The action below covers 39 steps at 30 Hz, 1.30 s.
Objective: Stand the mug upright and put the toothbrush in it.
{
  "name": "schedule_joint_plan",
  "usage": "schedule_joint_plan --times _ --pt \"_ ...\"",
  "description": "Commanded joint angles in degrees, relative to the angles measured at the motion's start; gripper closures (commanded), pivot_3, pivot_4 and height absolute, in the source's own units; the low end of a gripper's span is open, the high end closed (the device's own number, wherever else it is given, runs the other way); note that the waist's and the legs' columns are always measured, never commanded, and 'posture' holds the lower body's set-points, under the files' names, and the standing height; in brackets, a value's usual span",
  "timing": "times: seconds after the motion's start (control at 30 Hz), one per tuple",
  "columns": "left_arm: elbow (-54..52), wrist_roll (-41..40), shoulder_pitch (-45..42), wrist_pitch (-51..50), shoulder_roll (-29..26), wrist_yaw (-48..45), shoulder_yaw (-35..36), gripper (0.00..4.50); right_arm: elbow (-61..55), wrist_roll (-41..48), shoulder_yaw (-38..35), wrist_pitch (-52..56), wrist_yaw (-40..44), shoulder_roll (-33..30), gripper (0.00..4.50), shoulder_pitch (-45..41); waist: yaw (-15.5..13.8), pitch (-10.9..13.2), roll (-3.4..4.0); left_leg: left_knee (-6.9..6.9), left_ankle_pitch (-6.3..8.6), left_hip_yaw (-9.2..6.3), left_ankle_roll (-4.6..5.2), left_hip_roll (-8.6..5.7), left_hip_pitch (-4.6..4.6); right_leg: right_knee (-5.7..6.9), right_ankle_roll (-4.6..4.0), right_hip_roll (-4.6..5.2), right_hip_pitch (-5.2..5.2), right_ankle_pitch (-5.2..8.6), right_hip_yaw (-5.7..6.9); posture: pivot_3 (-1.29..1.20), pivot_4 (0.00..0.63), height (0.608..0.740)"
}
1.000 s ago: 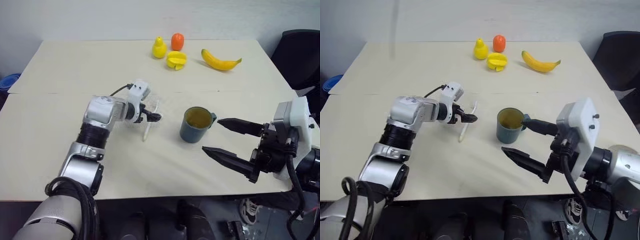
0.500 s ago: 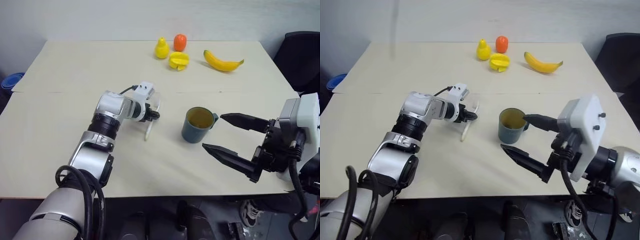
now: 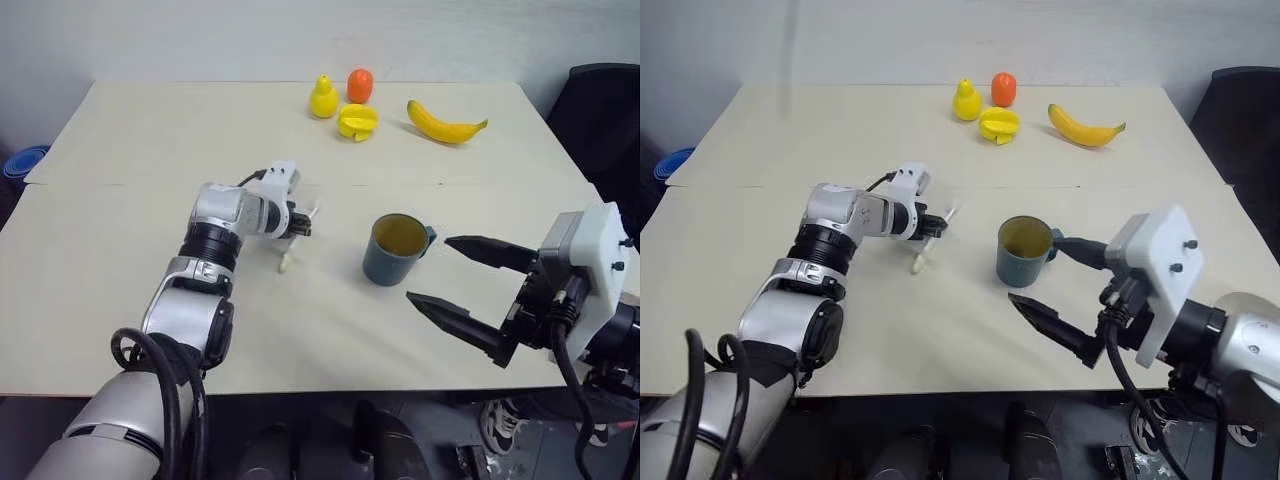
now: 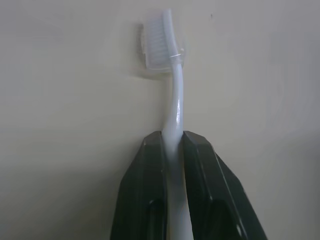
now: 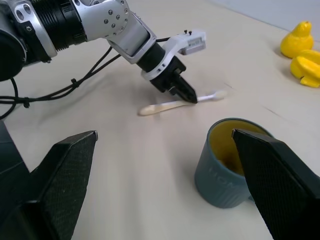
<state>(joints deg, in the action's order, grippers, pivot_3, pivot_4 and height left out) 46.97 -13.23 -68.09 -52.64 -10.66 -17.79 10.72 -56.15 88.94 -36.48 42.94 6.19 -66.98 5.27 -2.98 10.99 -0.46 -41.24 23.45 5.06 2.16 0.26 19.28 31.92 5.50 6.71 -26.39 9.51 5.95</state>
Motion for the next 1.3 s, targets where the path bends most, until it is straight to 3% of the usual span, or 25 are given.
schedule_joint_plan --times 0.03,0.13,0.33,0.5,0.67,0.8,1.0,1.03,1.07,1.3 --pt "-8.39 -6.82 -0.5 8.18 1.55 -0.6 7.14 4.31 -1.13 0.4 -1.62 -2.57 -3.84 1.54 0.0 0.89 -0.02 0.04 -0.07 0.0 0.0 0.01 -0.01 0.01 0.02 0.0 0.0 0.0 -0.04 0.0 0.01 0.0 0.15 0.74" --pt "-17.85 -13.18 1.82 11.53 4.62 -5.7 9.31 4.31 -2.13 0.11 -0.05 -4.26 -7.32 3.49 0.0 2.02 -0.05 0.05 -0.09 0.01 0.02 0.07 -0.06 -0.01 0.06 -0.02 -0.01 -0.03 -0.07 0.0 0.04 0.0 0.15 0.74" --pt "-29.39 -17.85 4.28 10.79 8.1 -11.27 4.48 4.31 -3.85 -1.7 6.0 -7.19 -12.19 5.24 0.0 3.23 -0.15 0.05 -0.1 -0.02 0.05 0.36 -0.1 -0.35 0.05 -0.16 0.0 -0.07 0.08 0.0 0.1 0.0 0.15 0.74" --pt "-34.98 -18.68 6.85 10.82 8.84 -15.15 -1.1 4.31 -3.85 -2.98 5.69 -8.84 -13.45 5.47 0.0 5.69 -0.01 0.05 -0.1 -0.06 0.04 0.33 -0.11 -0.28 0.0 -0.18 0.0 -0.15 0.31 0.01 0.1 0.0 0.15 0.74" --pt "-34.11 -16.09 7.45 16.96 10.7 -18.74 -7.1 4.31 -3.85 -2.0 0.65 -9.87 -13.86 5.75 0.0 9.71 -0.05 0.05 -0.1 -0.05 0.09 0.2 -0.03 -0.23 -0.04 -0.37 0.0 -0.18 0.66 0.01 0.12 0.0 0.15 0.74" --pt "-31.39 -9.36 9.58 26.76 10.06 -21.36 -13.51 4.31 -3.85 -1.92 -2.63 -9.99 -12.67 5.86 0.0 13.95 -0.09 0.05 -0.1 -0.04 0.18 0.08 0.13 -0.18 -0.07 -0.43 0.0 -0.16 0.72 0.0 0.09 0.0 0.15 0.74" --pt "-26.39 -4.72 13.41 37.44 11.33 -24.17 -17.54 4.31 -3.85 -2.81 -4.06 -11.74 -12.51 6.25 0.0 16.82 -0.06 0.05 -0.1 -0.05 0.28 -0.01 0.33 -0.11 -0.07 -0.51 0.05 -0.13 0.71 -0.02 0.08 0.0 0.15 0.74" --pt "-26.02 -5.39 13.73 37.25 11.8 -24.52 -17.17 3.61 -3.85 -2.79 -3.95 -12.01 -12.69 6.35 0.0 16.86 -0.08 0.05 -0.1 -0.06 0.29 -0.02 0.35 -0.02 -0.07 -0.52 0.05 -0.12 0.71 -0.02 0.08 0.0 0.15 0.74" --pt "-25.86 -6.38 14.0 36.21 12.18 -24.81 -16.65 3.47 -3.85 -2.71 -3.76 -12.22 -12.78 6.39 0.0 16.85 -0.08 0.05 -0.1 -0.06 0.3 -0.02 0.36 0.0 -0.05 -0.56 0.07 -0.12 0.71 -0.04 0.08 0.0 0.15 0.74" --pt "-29.65 -9.03 14.14 31.36 9.13 -25.53 -13.44 1.39 -3.85 -3.72 -4.31 -12.15 -11.41 6.57 0.0 18.43 -0.08 0.05 -0.1 -0.04 0.35 -0.04 0.44 0.02 -0.03 -0.66 0.11 -0.13 0.71 -0.06 0.09 0.0 0.15 0.74"
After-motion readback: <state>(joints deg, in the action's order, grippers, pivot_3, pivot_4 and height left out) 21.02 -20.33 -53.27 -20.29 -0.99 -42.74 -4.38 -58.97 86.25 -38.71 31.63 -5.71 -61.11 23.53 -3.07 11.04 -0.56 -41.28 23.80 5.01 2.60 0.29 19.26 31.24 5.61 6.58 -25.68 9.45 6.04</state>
